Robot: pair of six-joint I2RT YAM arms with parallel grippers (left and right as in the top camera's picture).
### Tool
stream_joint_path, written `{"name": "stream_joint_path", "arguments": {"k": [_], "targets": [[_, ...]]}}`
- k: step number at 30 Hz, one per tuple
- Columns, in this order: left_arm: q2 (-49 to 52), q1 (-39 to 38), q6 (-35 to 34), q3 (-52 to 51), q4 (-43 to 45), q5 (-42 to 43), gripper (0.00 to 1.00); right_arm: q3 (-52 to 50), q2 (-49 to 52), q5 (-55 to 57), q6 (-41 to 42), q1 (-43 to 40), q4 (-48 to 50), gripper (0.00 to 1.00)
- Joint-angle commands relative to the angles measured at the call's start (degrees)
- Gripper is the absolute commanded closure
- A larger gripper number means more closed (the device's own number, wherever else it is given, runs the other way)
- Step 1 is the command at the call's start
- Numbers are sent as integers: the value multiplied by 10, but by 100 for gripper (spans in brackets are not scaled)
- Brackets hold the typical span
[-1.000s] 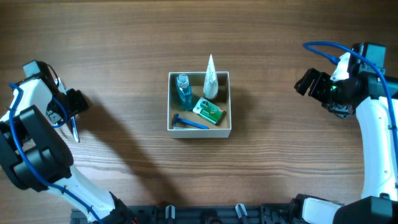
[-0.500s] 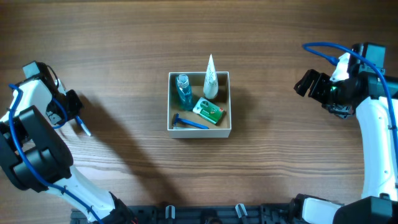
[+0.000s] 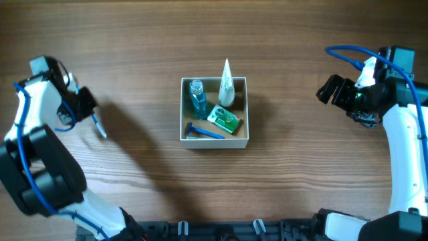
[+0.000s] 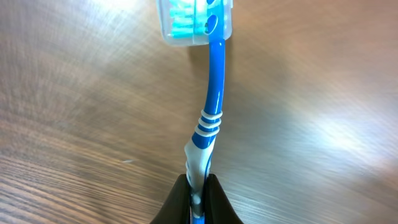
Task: Pack container
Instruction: 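Drop the toothbrush into the box with the left gripper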
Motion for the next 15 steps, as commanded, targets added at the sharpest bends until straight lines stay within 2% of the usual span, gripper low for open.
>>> {"name": "stream_joint_path", "arguments": {"k": [1,3,7,11,15], "targets": [[-141,-111,42,22,-11,36,96,2,3,7,-11,-1,1,0],[-189,-172,96,22,-20,36,96,2,3,7,-11,-1,2,0],[-264,-361,285,22,-59,36,96,2,3,7,-11,-1,4,0],[-268,-499,379,22,-88,13,96,2,3,10,-16,-1,3,0],[-268,-558,431,22,-96,10,96,2,3,10,-16,-1,6,0]]}}
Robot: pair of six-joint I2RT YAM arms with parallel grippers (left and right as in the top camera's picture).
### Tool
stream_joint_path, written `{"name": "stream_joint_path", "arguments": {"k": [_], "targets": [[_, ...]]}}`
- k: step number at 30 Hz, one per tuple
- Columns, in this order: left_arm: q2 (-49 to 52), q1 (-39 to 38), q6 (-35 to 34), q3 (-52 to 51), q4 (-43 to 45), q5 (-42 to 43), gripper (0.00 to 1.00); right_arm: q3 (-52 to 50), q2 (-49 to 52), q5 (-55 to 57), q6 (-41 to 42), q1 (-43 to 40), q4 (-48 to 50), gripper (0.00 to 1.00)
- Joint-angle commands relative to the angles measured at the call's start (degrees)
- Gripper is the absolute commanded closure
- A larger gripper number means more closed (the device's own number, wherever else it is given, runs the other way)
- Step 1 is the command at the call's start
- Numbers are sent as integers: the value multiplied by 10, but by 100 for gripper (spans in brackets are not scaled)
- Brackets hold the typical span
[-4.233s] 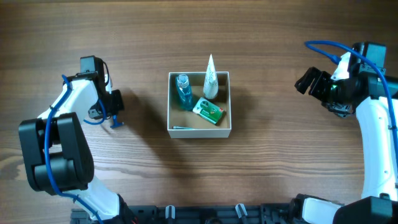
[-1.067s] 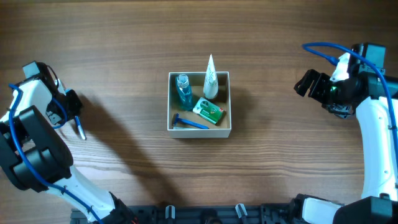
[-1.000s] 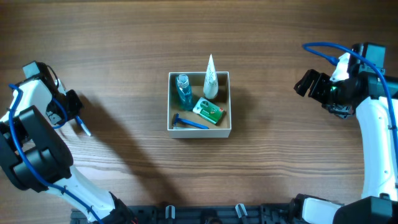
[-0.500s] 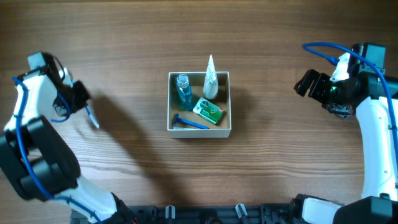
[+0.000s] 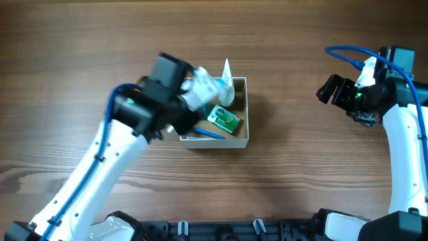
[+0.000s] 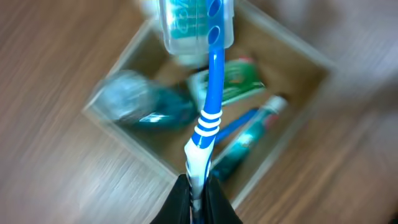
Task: Pack container
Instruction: 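Drop the toothbrush into the box with the left gripper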
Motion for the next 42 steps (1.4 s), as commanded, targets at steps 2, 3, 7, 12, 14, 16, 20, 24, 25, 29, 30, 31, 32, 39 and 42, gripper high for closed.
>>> {"name": "stream_joint_path", "arguments": {"k": [2,3,7,12,14,16,20,24,25,29,30,31,32,39,42], "targets": [[-3,-46,117,-1,-3,1,96,2,3,9,-12,-1,4,0],[-1,-46,118,-1,-2,3,96,2,3,9,-12,-1,4,0],[37,-46,182,-1,4,15,96,2,3,9,-11,-1,6,0],[115,-46,193,-1,35,15,96,2,3,9,-11,-1,4,0],[141,-46,193,-1,40,15,96,2,3,9,-11,-1,4,0],[159,-46,186,-1,39,15,94,2,3,9,-11,-1,4,0],[169,-46,159,-1,39,15,78,2,3,9,-11,-1,3,0],[165,-47,155,0,35,13,5,2,3,9,-12,-1,3,0],[161,-47,138,0,36,10,4,2,3,9,-12,-1,3,0],[107,-47,27,16,35,-35,0,2,3,9,-12,-1,4,0],[82,-47,-15,20,35,-63,0,2,3,9,-12,-1,6,0],[53,-46,-55,20,35,-97,0,2,3,9,-12,-1,6,0],[30,-43,-87,20,35,-123,0,2,2,9,-15,-1,8,0],[-66,96,-255,20,72,-162,0,46,1,99,-69,99,64,0],[-48,162,-305,19,86,-156,0,46,5,110,-102,145,123,0]]}}
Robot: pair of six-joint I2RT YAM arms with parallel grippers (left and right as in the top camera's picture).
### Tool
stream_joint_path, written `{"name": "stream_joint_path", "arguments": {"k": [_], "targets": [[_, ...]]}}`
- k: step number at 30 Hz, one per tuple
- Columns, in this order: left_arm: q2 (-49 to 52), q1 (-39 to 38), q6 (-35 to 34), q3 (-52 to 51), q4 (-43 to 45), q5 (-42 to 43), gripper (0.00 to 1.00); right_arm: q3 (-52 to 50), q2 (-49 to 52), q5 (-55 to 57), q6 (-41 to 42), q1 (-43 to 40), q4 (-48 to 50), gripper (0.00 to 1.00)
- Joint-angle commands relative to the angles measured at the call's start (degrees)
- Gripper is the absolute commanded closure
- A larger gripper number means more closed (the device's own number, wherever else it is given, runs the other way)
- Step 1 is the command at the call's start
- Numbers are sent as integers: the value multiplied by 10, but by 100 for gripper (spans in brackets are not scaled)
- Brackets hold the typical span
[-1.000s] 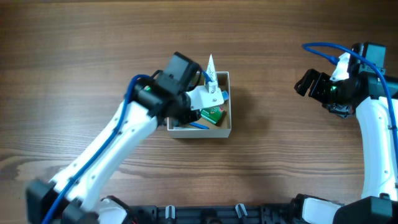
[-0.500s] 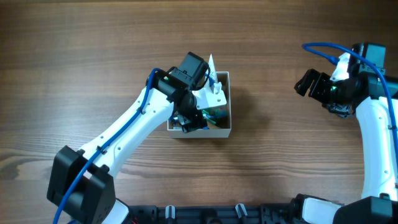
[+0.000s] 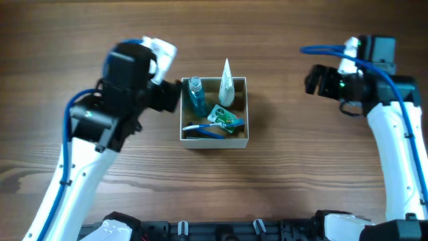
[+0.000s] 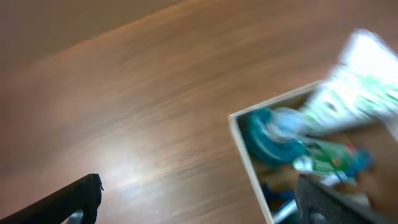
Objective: Pack container
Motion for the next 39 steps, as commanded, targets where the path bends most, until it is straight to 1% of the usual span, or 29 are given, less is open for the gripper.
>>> {"name": "stream_joint_path", "arguments": {"k": [1,4,6,9,13,17,19,20,23,25,27,28,30,33,35,37,39], "targets": [[28,77,-99,2,11,-3,0,16,7,40,-41,46,52,0],[49,108,-99,2,8,41,0,16,7,40,-40,54,102,0],[61,113,-96,2,12,46,0,16,7,39,-42,54,128,0],[63,113,-95,2,17,46,0,16,7,20,-73,54,120,0],[34,113,-97,2,-6,53,0,16,-18,19,-37,54,77,0],[-48,113,-96,-10,-24,74,0,7,-95,21,-24,56,53,0],[-101,113,-97,-36,-23,79,0,-23,-153,29,-24,67,64,0],[-167,113,-97,-76,-16,79,0,-66,-215,63,-9,82,81,0],[-283,113,-101,-160,5,75,0,-143,-313,81,2,100,92,0],[-358,113,-132,-221,13,41,0,-205,-384,81,24,104,89,0],[-414,113,-156,-268,12,35,0,-257,-441,79,44,104,76,0],[-442,113,-184,-294,7,35,0,-287,-476,79,54,104,65,0],[-470,113,-220,-324,4,35,0,-325,-522,79,55,104,48,0],[-471,113,-231,-343,4,35,0,-347,-552,78,59,104,43,0],[-464,113,-231,-343,2,35,0,-347,-549,79,125,104,45,0],[-459,113,-231,-343,-6,35,0,-347,-545,79,167,104,44,0],[-460,113,-231,-343,-11,35,0,-347,-542,79,174,104,44,0]]}}
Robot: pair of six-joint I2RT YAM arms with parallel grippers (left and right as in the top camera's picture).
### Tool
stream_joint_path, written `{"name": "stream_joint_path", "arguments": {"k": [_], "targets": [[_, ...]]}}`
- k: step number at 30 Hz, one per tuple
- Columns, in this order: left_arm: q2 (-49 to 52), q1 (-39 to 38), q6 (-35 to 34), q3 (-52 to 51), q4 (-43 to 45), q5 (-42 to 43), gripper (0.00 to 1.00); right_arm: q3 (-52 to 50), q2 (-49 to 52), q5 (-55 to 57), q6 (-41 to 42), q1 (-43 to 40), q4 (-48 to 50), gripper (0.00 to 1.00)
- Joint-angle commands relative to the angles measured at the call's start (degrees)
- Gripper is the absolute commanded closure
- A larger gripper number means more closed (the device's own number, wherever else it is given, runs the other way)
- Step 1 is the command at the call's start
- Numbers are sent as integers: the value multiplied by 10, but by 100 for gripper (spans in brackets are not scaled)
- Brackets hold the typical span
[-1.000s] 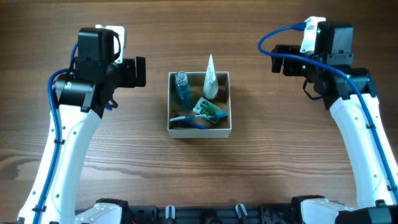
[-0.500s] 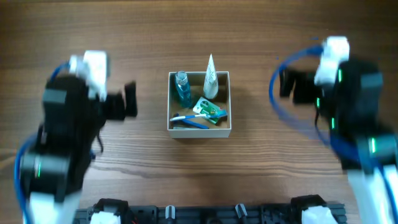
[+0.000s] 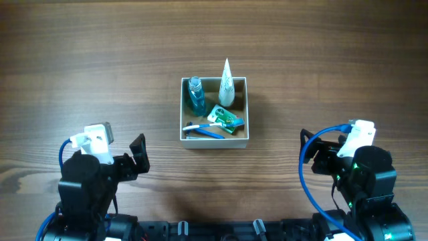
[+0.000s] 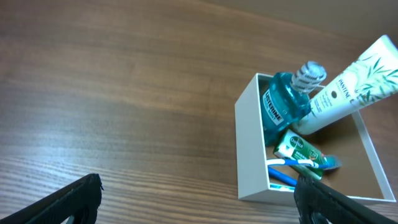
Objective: Pack container
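Note:
In the overhead view the white open box (image 3: 241, 137) sits mid-table. It holds a teal mouthwash bottle (image 3: 195, 95), a white tube (image 3: 227, 84), a green packet (image 3: 224, 119), a blue-and-white toothbrush (image 3: 199, 126) and a blue razor (image 3: 206, 134). My left gripper (image 3: 138, 155) is pulled back to the near left edge, far from the box. The left wrist view shows that gripper (image 4: 196, 196) open and empty, with the box (image 4: 249, 143), the bottle (image 4: 283, 106), the tube (image 4: 348, 93) and the toothbrush (image 4: 305, 163) ahead on the right. My right gripper (image 3: 319, 156) is drawn back at the near right edge.
Bare wooden tabletop (image 3: 100, 80) surrounds the box on all sides. Both arm bases stand at the near edge, the left one (image 3: 87, 184) and the right one (image 3: 364, 177) with its blue cable.
The left arm has drawn back from beside the box's left wall to the near left edge. The right arm has gone from the far right to the near right edge. The box's contents are unchanged.
At first my left gripper was shut on the toothbrush at the table's far left. Then it held it over the box. Later the toothbrush lay in the box and the gripper was open beside it. Now both arms sit back at the near edge.

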Motion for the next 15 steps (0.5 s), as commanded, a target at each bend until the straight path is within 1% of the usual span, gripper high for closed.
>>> {"name": "stream_joint_path", "arguments": {"k": [1,12,14,15], "targets": [[3,3,-12,-3,-7,-12,0,-2,2,12,59,3,2,0],[3,3,-12,-3,-7,-12,0,-2,0,16,52,3,-5,0],[3,3,-12,-3,-7,-12,0,-5,-7,24,24,3,5,0],[3,3,-12,-3,-7,-12,0,-14,-18,14,-10,3,25,0]]}}
